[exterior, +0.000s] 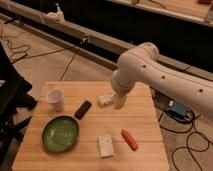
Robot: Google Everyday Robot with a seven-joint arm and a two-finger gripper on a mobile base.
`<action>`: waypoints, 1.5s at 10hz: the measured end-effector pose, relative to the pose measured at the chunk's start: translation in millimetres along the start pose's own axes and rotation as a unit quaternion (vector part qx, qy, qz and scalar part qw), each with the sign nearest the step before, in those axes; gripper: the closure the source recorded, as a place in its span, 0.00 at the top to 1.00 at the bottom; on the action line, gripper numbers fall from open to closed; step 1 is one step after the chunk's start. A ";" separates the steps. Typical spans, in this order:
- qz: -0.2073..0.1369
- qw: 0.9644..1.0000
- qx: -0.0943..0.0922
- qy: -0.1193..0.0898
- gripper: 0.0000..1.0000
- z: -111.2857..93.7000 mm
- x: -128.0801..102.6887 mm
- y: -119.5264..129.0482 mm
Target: Pick up the ceramic cup
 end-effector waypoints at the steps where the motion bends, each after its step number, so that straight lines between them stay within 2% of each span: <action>1: -0.023 1.000 -0.011 0.001 0.80 12.4 -17.9 -8.5; 2: -0.035 0.999 -0.017 -0.002 0.80 22.2 -30.7 -17.3; 4: -0.034 0.999 -0.033 -0.010 0.80 49.0 -52.2 -42.2; 7: -0.033 0.998 -0.042 -0.022 0.80 84.1 -78.6 -72.8; 8: -0.034 0.998 -0.045 -0.026 0.80 90.1 -83.7 -75.8; 13: -0.035 0.998 -0.045 -0.026 0.80 89.8 -83.4 -75.1; 15: -0.033 0.998 -0.053 -0.014 0.80 97.3 -72.2 -70.4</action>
